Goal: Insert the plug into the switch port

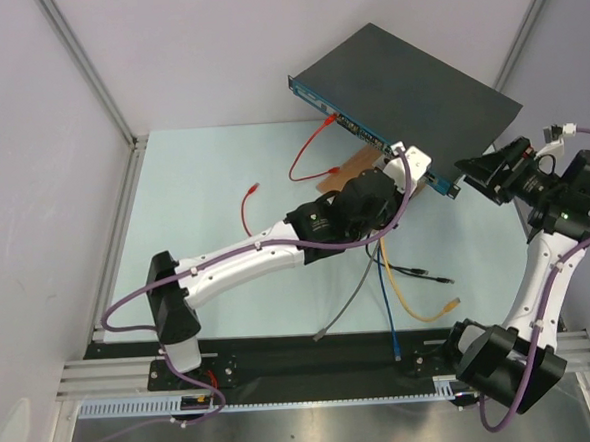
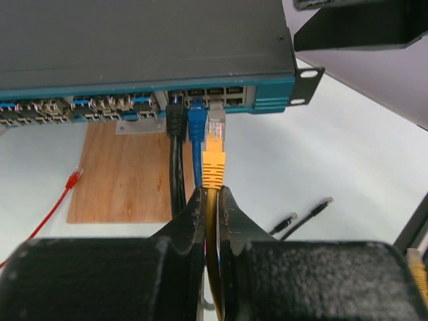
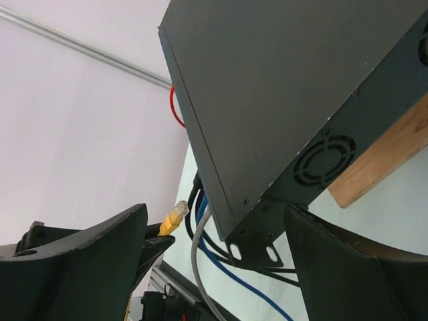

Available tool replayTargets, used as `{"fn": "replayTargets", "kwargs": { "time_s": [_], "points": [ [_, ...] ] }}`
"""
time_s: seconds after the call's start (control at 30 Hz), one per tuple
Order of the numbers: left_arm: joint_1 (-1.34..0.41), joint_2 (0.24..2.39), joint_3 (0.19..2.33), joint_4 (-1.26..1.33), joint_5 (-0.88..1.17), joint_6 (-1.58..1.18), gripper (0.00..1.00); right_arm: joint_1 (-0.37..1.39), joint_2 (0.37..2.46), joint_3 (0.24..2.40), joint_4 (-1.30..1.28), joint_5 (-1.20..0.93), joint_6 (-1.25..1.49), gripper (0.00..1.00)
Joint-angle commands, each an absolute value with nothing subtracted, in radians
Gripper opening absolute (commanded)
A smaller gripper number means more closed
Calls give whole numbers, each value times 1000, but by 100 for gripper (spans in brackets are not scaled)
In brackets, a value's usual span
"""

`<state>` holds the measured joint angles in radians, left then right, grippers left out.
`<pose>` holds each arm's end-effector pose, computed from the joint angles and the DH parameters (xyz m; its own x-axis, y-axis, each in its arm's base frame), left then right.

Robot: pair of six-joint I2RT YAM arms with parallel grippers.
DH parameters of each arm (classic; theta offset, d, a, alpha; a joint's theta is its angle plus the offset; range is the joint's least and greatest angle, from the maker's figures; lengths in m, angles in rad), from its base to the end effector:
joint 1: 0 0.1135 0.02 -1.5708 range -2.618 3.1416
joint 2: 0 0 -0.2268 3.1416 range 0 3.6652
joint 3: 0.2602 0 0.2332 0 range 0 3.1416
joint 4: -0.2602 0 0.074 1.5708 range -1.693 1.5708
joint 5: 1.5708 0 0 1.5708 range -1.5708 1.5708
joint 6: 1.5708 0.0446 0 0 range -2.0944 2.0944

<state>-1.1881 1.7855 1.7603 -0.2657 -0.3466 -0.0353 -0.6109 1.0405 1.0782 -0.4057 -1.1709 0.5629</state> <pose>0.1657 -0.3711 0.3561 -0.1335 0.2429 -0.9608 0.7467 0.6621 0.0636 0.1984 -0.0888 0.3447 -0.5057 0.6078 -0.6123 -0.2492 0.5765 0.7782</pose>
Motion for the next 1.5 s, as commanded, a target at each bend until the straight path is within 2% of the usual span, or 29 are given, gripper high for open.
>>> {"fn": "replayTargets", "kwargs": {
  "time_s": [0.0,0.4,0.9,1.03,1.17,1.47],
  "points": [
    [-1178,1809,1831,-202,-383,-3,0,-577,1061,1063,-290,-1121,615,89],
    [-1161,1882,1885,-202,-380,35,0,-532,1083,1029,-209,-1086,661,81],
    [-1143,1943,1976,-227,-382,31,0,-564,1078,1022,-276,-1092,595,80],
    [-1141,1970,2013,-258,-382,22,0,-598,1074,1022,-284,-1103,591,82],
    [-1141,1976,2016,-267,-380,15,0,-630,1068,1026,-290,-1092,591,89],
    [-1135,1979,2049,-328,-362,-34,0,-626,1063,997,-242,-1060,618,91]
  ]
}}
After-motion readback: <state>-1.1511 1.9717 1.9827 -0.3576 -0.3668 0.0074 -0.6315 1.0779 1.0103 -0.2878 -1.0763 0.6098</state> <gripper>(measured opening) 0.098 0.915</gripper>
